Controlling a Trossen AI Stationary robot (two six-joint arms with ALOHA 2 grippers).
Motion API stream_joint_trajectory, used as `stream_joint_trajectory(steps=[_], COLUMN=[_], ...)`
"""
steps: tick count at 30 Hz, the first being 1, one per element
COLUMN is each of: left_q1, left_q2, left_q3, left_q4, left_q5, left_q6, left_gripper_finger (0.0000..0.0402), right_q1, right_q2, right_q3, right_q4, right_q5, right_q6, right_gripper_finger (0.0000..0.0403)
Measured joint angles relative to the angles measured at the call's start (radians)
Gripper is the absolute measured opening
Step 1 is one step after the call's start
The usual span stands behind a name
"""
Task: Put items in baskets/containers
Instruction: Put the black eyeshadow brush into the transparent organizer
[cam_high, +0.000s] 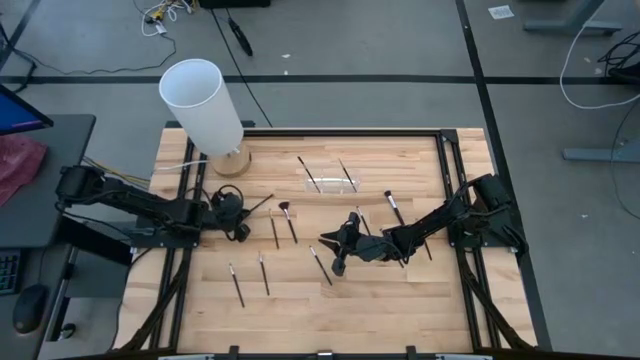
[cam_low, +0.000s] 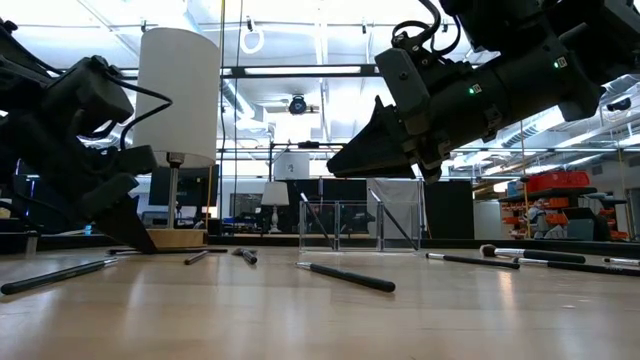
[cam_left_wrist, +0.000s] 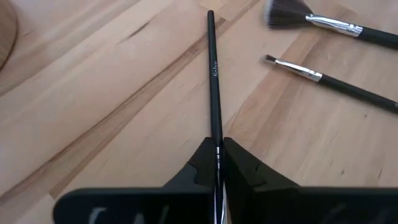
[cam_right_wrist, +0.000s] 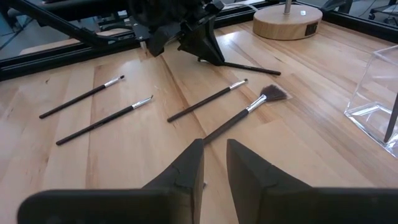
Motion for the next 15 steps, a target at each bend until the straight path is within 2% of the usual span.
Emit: stream_joint_trajectory(steps=[15], left_q1=[0.002], left_q2=[-0.006], left_q3=[0.055], left_q4=[-0.041], left_q5=[-0.005], left_q6=[0.053], left_gripper_finger=[0.0011], right_q1=[0.0], right_q2=[0.0], right_q3=[0.0], right_q4=[0.001], right_q5=[0.0], right_q6=[0.014], right_gripper_finger=[0.007])
